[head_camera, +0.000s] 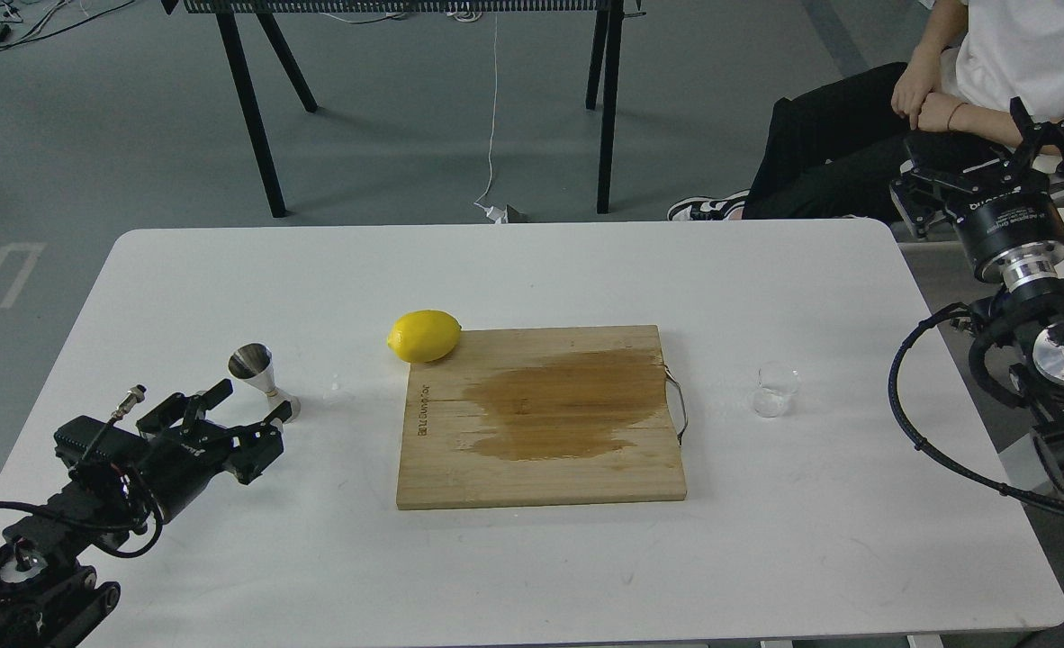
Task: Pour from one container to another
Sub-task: 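Reach the left gripper to the metal jigger and grasp it, then lift the jigger with the left gripper and carry it over the cutting board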
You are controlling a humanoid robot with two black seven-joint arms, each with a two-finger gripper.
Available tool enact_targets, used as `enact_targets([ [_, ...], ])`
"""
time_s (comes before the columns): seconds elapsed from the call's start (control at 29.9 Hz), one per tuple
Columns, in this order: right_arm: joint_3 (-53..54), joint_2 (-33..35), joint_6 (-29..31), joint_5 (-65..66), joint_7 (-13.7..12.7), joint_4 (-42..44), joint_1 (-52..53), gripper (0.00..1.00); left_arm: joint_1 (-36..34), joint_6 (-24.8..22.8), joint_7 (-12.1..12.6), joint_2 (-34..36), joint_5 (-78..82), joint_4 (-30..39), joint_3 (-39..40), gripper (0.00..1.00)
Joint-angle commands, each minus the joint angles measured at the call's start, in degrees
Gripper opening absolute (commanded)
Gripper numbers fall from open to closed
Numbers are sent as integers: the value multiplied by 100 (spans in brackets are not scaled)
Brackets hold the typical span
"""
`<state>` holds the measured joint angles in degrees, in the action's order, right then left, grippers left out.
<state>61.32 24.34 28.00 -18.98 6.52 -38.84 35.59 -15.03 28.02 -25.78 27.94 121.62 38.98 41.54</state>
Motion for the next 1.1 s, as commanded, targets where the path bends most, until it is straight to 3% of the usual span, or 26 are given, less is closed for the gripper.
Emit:
enact_targets([
  [0.0,12,18,0,0,-2,-1,0,99,-219,-2,-6,-113,-16,-372,-154,78],
  [0.37,-14,27,0,9,-2,17,-70,99,-413,-2,3,-359,-42,-628,-252,62],
  [0.57,-6,27,0,9,-2,17,-96,99,-449,-2,-59,-377,-42,-690,-260,40],
  [0.8,-6,27,0,9,-2,34,-96,99,-501,-2,-32,-377,-51,-699,-243,29],
  [0.94,-6,36,0,9,-2,34,-96,99,-501,-2,-32,-368,-33,-699,-260,16],
  [1.07,-6,80,0,9,-2,26,-96,99,-519,-2,-50,-368,-51,-699,-252,13],
])
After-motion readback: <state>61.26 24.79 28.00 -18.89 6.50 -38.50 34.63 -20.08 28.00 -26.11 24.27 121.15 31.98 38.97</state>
